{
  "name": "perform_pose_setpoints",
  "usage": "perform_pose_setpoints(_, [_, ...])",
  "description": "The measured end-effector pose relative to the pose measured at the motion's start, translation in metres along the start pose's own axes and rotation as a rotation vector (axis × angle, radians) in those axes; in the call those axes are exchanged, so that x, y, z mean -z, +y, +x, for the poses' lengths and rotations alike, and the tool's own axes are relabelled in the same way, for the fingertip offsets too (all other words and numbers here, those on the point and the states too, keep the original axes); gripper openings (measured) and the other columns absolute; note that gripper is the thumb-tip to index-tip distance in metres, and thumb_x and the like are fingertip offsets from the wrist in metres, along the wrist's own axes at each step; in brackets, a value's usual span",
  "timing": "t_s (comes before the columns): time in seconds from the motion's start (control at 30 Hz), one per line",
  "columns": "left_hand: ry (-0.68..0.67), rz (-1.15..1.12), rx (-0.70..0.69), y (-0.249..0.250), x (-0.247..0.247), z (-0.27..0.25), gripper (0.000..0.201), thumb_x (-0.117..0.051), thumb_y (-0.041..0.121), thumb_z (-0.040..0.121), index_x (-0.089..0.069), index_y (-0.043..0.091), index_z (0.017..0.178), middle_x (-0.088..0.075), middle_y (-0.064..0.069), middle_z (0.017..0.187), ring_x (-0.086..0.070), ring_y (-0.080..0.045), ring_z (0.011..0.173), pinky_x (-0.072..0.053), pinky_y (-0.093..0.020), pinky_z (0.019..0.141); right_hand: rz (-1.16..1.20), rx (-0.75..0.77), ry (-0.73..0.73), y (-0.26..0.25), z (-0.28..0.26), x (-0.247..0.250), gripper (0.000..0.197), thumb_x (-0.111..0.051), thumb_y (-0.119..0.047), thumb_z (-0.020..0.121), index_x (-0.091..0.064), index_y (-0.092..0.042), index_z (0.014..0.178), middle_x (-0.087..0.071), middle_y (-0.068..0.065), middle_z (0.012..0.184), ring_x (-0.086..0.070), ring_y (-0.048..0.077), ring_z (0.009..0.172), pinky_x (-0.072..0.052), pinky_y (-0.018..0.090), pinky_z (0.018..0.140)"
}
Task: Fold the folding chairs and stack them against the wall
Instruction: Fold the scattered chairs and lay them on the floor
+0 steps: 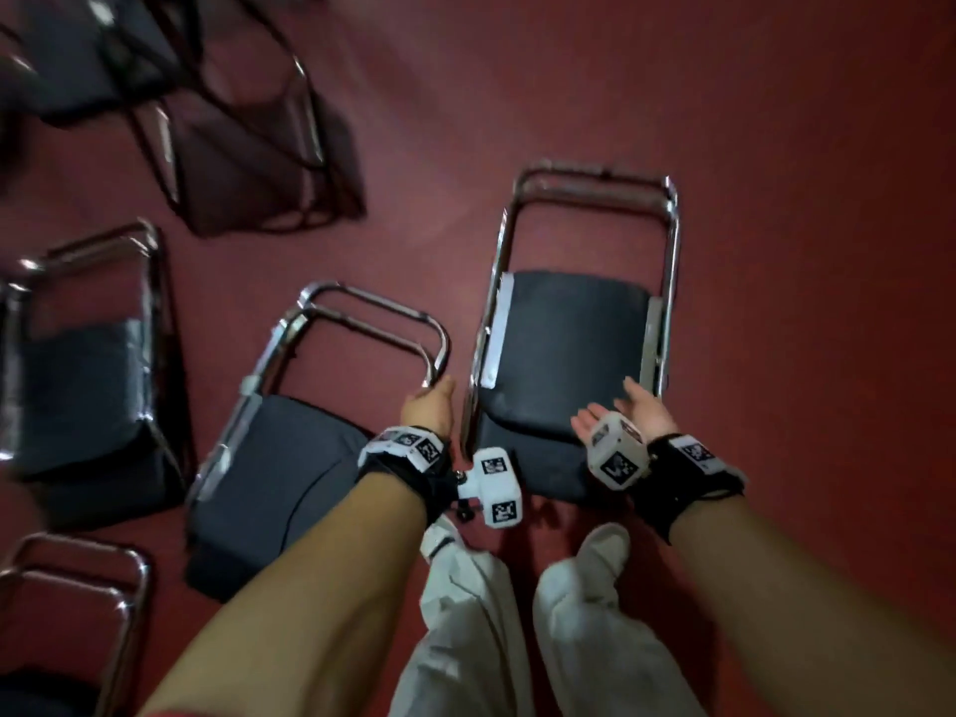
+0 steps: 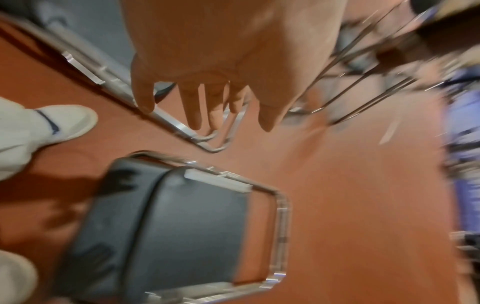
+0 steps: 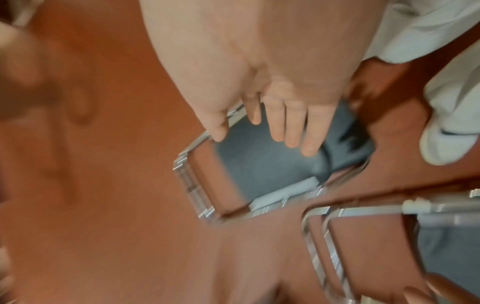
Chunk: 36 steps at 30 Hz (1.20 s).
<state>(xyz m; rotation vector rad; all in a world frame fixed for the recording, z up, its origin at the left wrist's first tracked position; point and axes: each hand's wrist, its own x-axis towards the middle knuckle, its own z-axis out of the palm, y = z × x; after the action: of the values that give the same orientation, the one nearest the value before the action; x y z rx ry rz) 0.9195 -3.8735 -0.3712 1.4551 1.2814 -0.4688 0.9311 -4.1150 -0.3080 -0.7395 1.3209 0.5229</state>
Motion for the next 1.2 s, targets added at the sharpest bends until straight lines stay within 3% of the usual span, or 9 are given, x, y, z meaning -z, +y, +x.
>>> perform_pose_setpoints(0.1, [-0.032,-0.108,-0.068,0.081,0.031,-0.103,0.052,-0.073,0.048,0.077,-0.065,0.012,0.113,-0.070,-0.007,0.105,-0.064,-0.025,0.094,-0.051,-0.040,0.096,0.030,0.061,-0.070,-0.037,-0.094,-0.023,0.056,-0.051,-0.037,0.102,-0.031,-0.015,0.150,-0.044,0.019,0.148,-0.048,0.037,0.131,-0.045,0.049,0.096])
perform_pose_setpoints(0.17, [-0.011,-0.174,-0.120,0.125,0.049,-0.155,0.029,-0.068,0.035,0.091,-0.065,0.012,0.107,-0.065,0.000,0.087,-0.060,-0.021,0.078,-0.050,-0.029,0.079,0.014,0.086,-0.126,-0.055,-0.152,-0.039,0.055,-0.052,-0.036,0.101,-0.033,-0.014,0.148,-0.045,0.019,0.147,-0.049,0.036,0.130,-0.046,0.048,0.094])
perform_pose_setpoints(0.27, [-0.057,-0.234,-0.191,0.176,0.075,-0.218,0.035,-0.060,0.034,0.098,-0.063,0.005,0.118,-0.058,0.003,0.080,-0.051,-0.015,0.064,-0.044,-0.026,0.068,-0.007,0.146,-0.238,-0.070,-0.226,-0.067,0.056,-0.051,-0.034,0.102,-0.032,-0.011,0.149,-0.045,0.020,0.146,-0.049,0.036,0.131,-0.047,0.048,0.094])
perform_pose_setpoints(0.43, [-0.101,-0.325,-0.326,0.237,0.120,-0.288,0.045,-0.055,0.029,0.101,-0.051,0.008,0.141,-0.059,-0.011,0.131,-0.056,-0.030,0.121,-0.039,-0.046,0.101,-0.107,0.233,-0.392,-0.080,-0.307,-0.124,0.053,-0.051,-0.033,0.102,-0.037,-0.006,0.144,-0.050,0.022,0.141,-0.051,0.038,0.128,-0.046,0.049,0.099])
perform_pose_setpoints(0.6, [-0.082,-0.334,-0.391,0.274,0.168,-0.281,0.038,-0.056,0.040,0.099,-0.061,0.017,0.129,-0.061,0.000,0.109,-0.058,-0.017,0.092,-0.037,-0.034,0.076,-0.209,0.269,-0.448,-0.079,-0.337,-0.184,0.029,-0.055,-0.031,0.099,-0.048,-0.008,0.115,-0.057,0.021,0.124,-0.059,0.036,0.104,-0.050,0.048,0.088])
perform_pose_setpoints(0.7, [-0.114,-0.372,-0.352,0.288,0.194,-0.263,0.037,-0.056,0.041,0.099,-0.058,0.023,0.131,-0.061,0.002,0.121,-0.057,-0.016,0.104,-0.035,-0.043,0.088,-0.252,0.270,-0.449,-0.068,-0.343,-0.223,0.023,-0.056,-0.031,0.098,-0.049,-0.010,0.099,-0.059,0.020,0.114,-0.061,0.036,0.100,-0.050,0.048,0.088])
perform_pose_setpoints(0.83, [-0.119,-0.406,-0.371,0.317,0.235,-0.235,0.017,-0.056,0.036,0.099,-0.059,0.025,0.112,-0.060,0.003,0.104,-0.056,-0.017,0.098,-0.036,-0.041,0.086,-0.316,0.282,-0.454,-0.051,-0.347,-0.284,0.023,-0.055,-0.031,0.099,-0.049,-0.009,0.100,-0.060,0.020,0.106,-0.061,0.035,0.091,-0.050,0.048,0.088])
perform_pose_setpoints(1.03, [-0.073,-0.479,-0.451,0.364,0.316,-0.213,0.017,-0.057,0.025,0.100,-0.054,0.021,0.083,-0.048,0.004,0.071,-0.048,-0.005,0.049,-0.038,-0.020,0.048,-0.382,0.300,-0.480,-0.019,-0.372,-0.375,0.026,-0.054,-0.032,0.097,-0.050,-0.008,0.107,-0.058,0.017,0.097,-0.061,0.033,0.088,-0.049,0.046,0.086])
perform_pose_setpoints(1.2, [0.008,-0.497,-0.503,0.392,0.375,-0.199,0.011,-0.060,0.024,0.097,-0.058,0.021,0.087,-0.054,0.004,0.076,-0.049,-0.012,0.065,-0.034,-0.026,0.063,-0.462,0.299,-0.550,0.005,-0.398,-0.439,0.022,-0.053,-0.030,0.097,-0.052,-0.009,0.102,-0.057,0.016,0.096,-0.060,0.032,0.087,-0.050,0.044,0.074])
